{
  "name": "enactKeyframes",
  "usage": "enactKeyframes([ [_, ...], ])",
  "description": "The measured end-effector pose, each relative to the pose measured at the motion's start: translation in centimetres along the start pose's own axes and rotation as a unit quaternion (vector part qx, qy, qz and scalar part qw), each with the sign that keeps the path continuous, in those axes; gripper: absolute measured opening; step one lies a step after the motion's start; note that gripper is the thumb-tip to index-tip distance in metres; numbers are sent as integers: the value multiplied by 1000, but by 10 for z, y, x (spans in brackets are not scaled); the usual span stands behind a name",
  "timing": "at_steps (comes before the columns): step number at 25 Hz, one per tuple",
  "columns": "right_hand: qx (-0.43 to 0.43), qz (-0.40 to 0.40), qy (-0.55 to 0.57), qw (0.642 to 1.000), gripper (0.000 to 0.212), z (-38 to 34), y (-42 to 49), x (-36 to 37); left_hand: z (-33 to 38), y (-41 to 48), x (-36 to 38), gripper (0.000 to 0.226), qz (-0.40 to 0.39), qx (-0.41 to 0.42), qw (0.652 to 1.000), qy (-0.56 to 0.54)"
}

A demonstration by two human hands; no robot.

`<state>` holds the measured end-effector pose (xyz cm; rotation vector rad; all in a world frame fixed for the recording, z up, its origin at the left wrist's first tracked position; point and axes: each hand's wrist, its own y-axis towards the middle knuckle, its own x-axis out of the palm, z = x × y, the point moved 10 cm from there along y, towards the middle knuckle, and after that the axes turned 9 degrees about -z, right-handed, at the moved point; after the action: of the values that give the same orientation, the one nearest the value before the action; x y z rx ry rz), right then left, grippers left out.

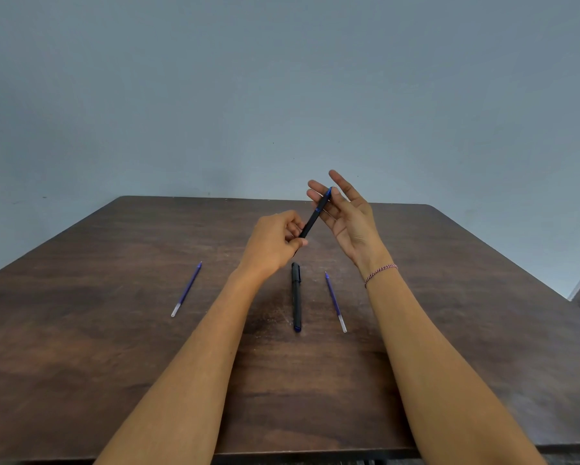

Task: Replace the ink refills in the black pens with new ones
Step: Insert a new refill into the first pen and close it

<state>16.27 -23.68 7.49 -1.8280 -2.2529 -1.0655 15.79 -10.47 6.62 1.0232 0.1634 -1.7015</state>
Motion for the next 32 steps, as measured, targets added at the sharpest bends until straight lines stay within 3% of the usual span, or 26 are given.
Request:
enactKeyframes([
  [7,-19,58,-34,998,38,-6,-4,-11,3,0,2,20,-7,6,1000,2],
  [14,-4,7,-29,1000,44,-5,-1,-5,0,1,0,20,-6,-2,1000,-4],
  [21,-15,79,-79,994,37,-9,-5,-19,0,1,4,20,-21,3,1000,-8],
  [28,42,-5,-24,999,52,4,0,-7,-3,1,2,20,-14,-11,1000,-21],
  [32,37,24,-55,998,55,5,-1,-12,0,0,3,20,-20,-8,1000,-18],
])
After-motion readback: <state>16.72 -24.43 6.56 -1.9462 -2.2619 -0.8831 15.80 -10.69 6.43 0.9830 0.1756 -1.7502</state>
